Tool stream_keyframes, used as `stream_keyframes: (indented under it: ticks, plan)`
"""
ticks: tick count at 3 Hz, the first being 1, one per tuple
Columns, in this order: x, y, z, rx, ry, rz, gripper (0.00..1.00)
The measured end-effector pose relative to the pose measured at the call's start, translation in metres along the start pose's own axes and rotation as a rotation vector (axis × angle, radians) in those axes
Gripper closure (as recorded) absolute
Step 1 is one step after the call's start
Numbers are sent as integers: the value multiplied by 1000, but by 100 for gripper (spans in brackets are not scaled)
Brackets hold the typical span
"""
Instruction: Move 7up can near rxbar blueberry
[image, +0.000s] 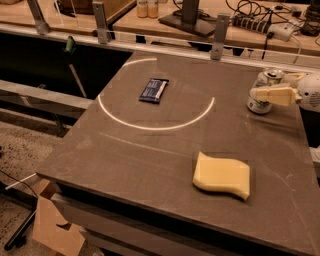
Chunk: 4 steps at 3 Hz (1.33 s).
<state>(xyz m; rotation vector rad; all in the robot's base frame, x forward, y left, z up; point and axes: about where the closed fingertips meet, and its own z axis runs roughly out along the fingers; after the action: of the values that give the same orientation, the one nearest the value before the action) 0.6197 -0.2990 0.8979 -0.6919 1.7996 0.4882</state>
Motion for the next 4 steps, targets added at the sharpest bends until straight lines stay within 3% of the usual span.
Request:
stream_keyframes:
  ticks: [1,2,3,4]
  plan:
    - [-8,7,15,-68,-39,-8,62]
    - [-52,33,29,-178,-116,-50,85]
    - [-99,74,41,-300,-180,-68,100]
    - [-119,110,57,-366,-182,-69,100]
